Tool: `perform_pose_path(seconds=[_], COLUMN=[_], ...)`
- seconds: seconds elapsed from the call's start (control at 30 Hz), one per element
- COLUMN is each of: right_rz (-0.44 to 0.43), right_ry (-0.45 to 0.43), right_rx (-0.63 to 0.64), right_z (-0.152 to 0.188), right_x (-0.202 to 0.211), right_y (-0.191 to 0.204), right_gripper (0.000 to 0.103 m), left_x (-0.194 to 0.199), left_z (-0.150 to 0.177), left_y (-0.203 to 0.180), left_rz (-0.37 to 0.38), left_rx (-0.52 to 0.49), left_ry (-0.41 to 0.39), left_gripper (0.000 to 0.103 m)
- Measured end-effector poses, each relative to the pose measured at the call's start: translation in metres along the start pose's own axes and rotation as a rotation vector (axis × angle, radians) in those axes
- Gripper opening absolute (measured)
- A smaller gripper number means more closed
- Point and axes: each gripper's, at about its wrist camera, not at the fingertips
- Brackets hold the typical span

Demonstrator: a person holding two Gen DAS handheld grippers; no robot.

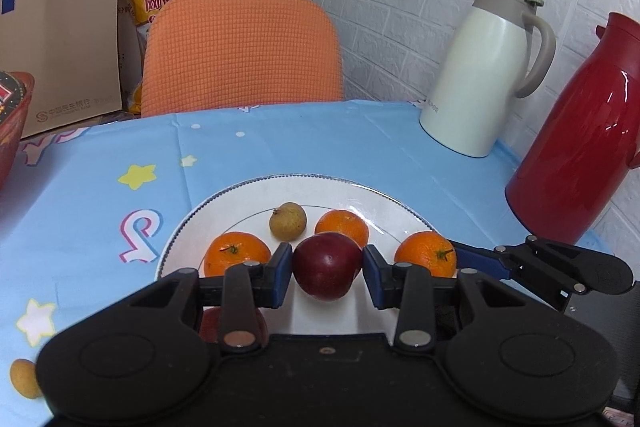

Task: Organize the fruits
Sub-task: 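Carry both fruits onto the white plate and open both tools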

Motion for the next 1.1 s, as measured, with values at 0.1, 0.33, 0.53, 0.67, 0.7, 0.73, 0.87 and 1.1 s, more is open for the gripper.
perform_pose_path(seconds=[0.1,0.33,0.53,0.67,0.7,0.73,0.87,1.1], right_rz=[-0.003,-0.013,-0.018,-0.025,-0.026,-0.028,-0.031,-0.03], right_ry=[0.008,0.017,0.022,0.023,0.023,0.023,0.022,0.017], right_rx=[0.007,0.009,0.005,0.01,0.012,0.014,0.026,0.044], right_z=[-0.001,0.0,0.001,0.002,0.002,0.002,0.003,0.005], right_x=[-0.005,-0.009,-0.014,-0.016,-0.016,-0.017,-0.018,-0.017], right_y=[0.0,-0.002,-0.003,-0.002,-0.002,-0.002,-0.001,0.0], right_gripper=[0.072,0.072,0.073,0.073,0.073,0.073,0.073,0.074], left_x=[-0.004,-0.01,-0.014,-0.016,-0.017,-0.017,-0.017,-0.011], left_z=[0.001,0.002,0.005,0.005,0.005,0.005,0.005,0.002], left_y=[-0.001,-0.002,0.0,0.0,0.0,0.0,0.0,-0.002], left_rz=[-0.005,-0.006,-0.014,-0.017,-0.016,-0.017,-0.019,-0.015], left_rx=[-0.008,-0.016,-0.017,-0.02,-0.019,-0.019,-0.022,-0.026], left_ry=[0.0,0.01,0.016,0.017,0.016,0.015,0.001,-0.029], left_gripper=[0.095,0.095,0.095,0.096,0.096,0.096,0.096,0.101])
Point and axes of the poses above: each gripper's, at about its wrist camera, not at the fingertips, and x roughly against the way its jaws point, y to its left, z to its underside, and after that the axes turned 7 degrees about -y, right-handed
